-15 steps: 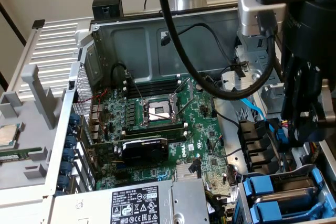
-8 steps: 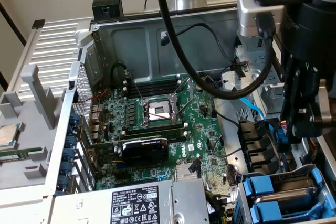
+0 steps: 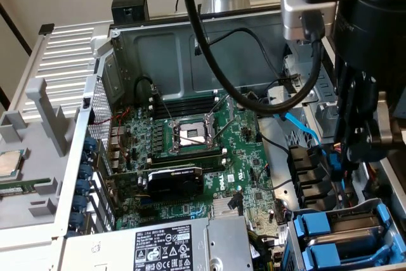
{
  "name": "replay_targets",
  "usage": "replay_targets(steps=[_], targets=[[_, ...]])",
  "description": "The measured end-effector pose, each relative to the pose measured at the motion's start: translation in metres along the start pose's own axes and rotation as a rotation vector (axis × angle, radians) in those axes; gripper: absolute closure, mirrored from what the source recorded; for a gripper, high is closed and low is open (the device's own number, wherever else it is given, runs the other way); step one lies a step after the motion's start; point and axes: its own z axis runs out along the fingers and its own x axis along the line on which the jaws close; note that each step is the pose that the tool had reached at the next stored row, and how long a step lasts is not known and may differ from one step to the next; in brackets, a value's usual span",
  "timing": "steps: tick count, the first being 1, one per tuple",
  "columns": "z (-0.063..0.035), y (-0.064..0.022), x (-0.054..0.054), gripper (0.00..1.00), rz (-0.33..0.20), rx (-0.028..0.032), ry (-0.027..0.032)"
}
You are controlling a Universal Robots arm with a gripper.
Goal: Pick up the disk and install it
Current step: 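Insert the first disk wire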
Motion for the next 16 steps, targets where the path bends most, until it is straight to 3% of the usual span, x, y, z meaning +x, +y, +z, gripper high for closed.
replay_targets(steps=[4,6,13,16], targets=[[-0.0010,0.0037,0.0006,0.65,0.004,0.0002,0.0007],[-0.0018,0.0045,0.0007,0.65,0.006,0.0012,0.0064],[-0.0041,0.0066,0.0011,0.65,0.008,0.0105,0.0507],[-0.0050,0.0075,0.0012,0.65,0.006,0.0205,0.0752]])
